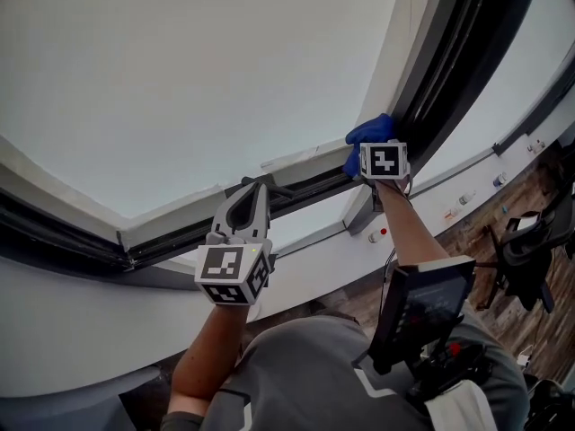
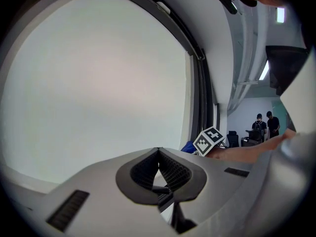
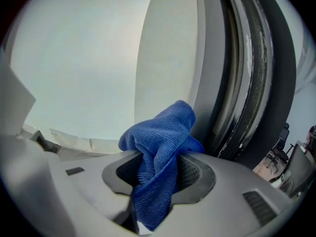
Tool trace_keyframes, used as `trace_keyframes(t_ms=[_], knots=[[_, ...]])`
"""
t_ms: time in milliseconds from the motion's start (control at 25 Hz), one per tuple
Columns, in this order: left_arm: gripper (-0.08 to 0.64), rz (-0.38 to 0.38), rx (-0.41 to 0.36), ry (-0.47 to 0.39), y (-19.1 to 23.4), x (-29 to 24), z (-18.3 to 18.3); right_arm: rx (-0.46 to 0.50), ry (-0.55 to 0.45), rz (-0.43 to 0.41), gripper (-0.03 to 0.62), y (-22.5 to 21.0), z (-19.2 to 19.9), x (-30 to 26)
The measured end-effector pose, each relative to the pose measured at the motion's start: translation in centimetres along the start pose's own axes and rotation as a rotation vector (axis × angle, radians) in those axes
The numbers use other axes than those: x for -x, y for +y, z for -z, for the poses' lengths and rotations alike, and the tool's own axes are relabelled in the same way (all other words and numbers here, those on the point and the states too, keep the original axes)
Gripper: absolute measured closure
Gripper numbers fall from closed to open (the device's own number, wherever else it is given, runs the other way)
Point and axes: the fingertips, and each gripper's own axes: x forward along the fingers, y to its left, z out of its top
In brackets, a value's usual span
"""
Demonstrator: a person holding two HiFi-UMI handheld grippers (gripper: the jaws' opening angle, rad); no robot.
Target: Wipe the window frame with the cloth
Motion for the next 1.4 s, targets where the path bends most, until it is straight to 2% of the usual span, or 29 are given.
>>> trace_keyframes(t_ms=[360, 800, 1040, 1240, 1400], knots=[[0.552, -0.049, 0.012, -0.002, 2.5, 4.3, 0.3, -0.018, 0.032, -0.157, 0.431, 7.7, 1.3, 0.7], [0.552, -0.095, 0.022, 0.003, 4.5, 7.6, 1.2, -0.036, 0.011, -0.357, 0.431, 15.7, 1.6, 2.8], [0.552, -0.102, 0.022, -0.008, 4.6, 8.5, 0.8, -0.094, 0.010, -0.514, 0.431, 18.8, 1.6, 5.1], [0.552, -0.110, 0.022, -0.021, 5.0, 9.2, 0.5, -0.123, -0.057, -0.556, 0.431, 18.8, 0.4, 7.7], [0.552, -0.119, 0.023, -0.022, 5.2, 9.7, 0.5, -0.104, -0.099, -0.547, 0.431, 18.1, -0.3, 9.0]])
